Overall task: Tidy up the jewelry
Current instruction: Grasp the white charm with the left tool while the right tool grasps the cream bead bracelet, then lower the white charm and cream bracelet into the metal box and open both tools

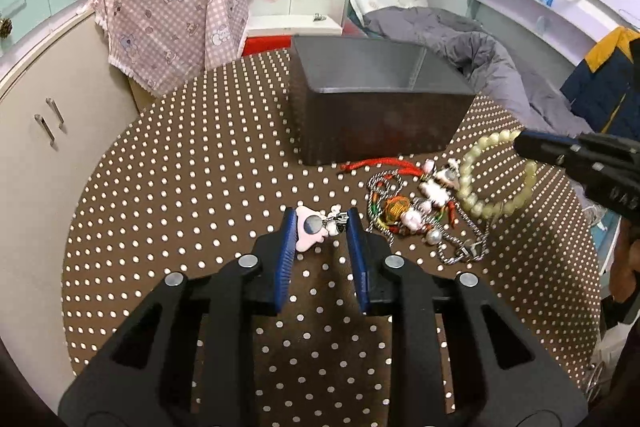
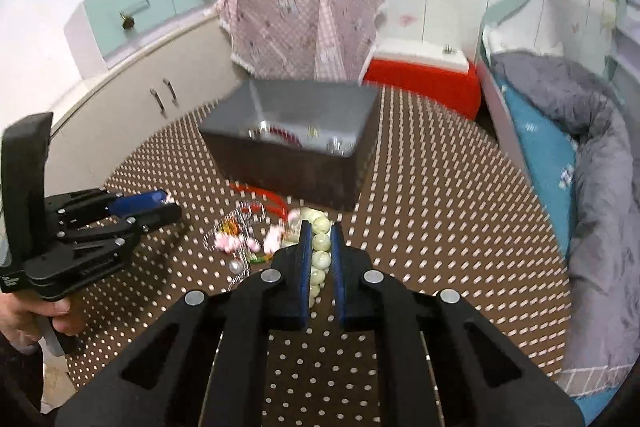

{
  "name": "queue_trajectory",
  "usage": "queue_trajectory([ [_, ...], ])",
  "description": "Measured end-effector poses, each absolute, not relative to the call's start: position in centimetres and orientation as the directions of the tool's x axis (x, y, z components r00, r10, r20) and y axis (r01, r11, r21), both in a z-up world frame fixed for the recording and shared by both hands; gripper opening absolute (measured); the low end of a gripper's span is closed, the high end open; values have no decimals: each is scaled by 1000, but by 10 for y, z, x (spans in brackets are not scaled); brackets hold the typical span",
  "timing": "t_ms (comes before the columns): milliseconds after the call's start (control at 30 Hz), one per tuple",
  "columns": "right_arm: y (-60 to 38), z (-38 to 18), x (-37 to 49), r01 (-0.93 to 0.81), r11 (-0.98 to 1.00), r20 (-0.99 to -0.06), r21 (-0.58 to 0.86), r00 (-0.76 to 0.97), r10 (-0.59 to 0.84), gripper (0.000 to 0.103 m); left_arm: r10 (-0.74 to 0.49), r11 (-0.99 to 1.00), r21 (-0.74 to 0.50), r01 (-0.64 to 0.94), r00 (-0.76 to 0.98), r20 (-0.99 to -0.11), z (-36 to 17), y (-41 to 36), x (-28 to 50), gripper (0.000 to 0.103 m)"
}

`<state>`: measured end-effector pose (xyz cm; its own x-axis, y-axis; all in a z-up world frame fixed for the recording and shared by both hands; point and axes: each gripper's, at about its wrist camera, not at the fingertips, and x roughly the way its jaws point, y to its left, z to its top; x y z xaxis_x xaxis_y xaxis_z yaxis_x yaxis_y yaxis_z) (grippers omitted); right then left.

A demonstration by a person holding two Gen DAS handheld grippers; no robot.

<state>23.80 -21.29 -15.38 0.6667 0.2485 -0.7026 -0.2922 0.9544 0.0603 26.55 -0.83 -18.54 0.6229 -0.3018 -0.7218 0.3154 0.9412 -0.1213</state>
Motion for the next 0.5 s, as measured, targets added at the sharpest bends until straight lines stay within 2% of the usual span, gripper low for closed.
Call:
queue_trajectory([
  [500, -224, -93, 219, -304, 952, -591, 41, 761, 269, 8, -334, 931, -106, 349, 698, -634, -132, -6, 249, 25],
])
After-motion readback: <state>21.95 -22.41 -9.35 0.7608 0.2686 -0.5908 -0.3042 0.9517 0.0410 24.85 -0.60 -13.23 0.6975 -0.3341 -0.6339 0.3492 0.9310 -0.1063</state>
